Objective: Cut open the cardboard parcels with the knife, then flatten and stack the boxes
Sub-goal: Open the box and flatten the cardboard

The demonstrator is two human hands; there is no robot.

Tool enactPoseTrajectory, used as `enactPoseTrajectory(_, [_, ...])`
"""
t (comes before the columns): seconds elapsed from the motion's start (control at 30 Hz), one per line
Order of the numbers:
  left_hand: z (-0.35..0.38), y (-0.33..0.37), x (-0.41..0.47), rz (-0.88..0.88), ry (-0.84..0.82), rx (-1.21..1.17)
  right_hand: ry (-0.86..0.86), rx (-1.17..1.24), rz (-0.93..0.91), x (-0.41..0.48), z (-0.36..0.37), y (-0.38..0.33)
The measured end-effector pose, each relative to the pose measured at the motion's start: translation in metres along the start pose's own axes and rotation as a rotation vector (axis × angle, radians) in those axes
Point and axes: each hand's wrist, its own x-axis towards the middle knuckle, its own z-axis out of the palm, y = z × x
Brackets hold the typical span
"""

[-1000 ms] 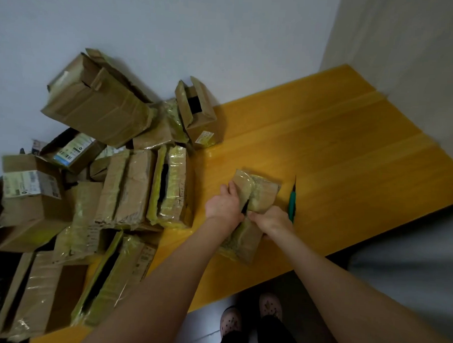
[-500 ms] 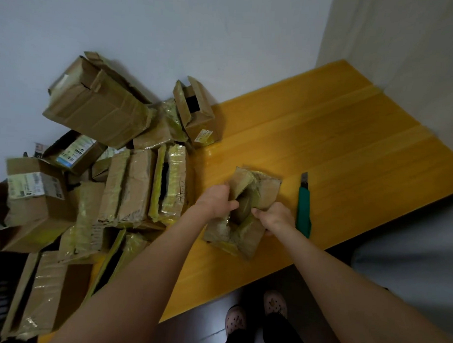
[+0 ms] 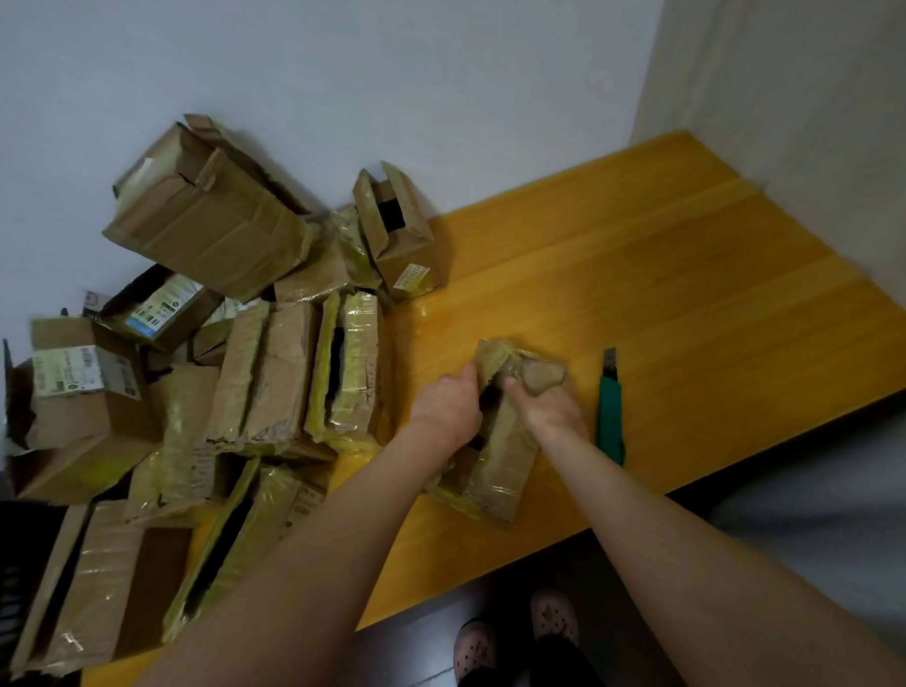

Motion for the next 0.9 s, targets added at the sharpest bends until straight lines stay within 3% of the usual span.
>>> enactPoseTrajectory(0.2, [0.002,0.012,0.011,-0.063,0.062,0.081,0.04,-0.054,-0.001,0.008,-0.004,-0.003])
enactPoseTrajectory(0.4, [0.001,0.017,0.02,0.028,0.129,0.216,0.033,-0.108,-0.017,0.016,-0.006,-0.001])
enactPoseTrajectory(0.67, [-0.017,-0.005,0.029,0.121,0.023,0.116,0.056,-0.152,-0.056,0.017,-0.007,0.003])
enactPoseTrajectory(0.9, [-0.013,0.002,0.025,0.06,0.075,0.143,0.123,-0.121,-0.119,0.008,-0.009,-0.005])
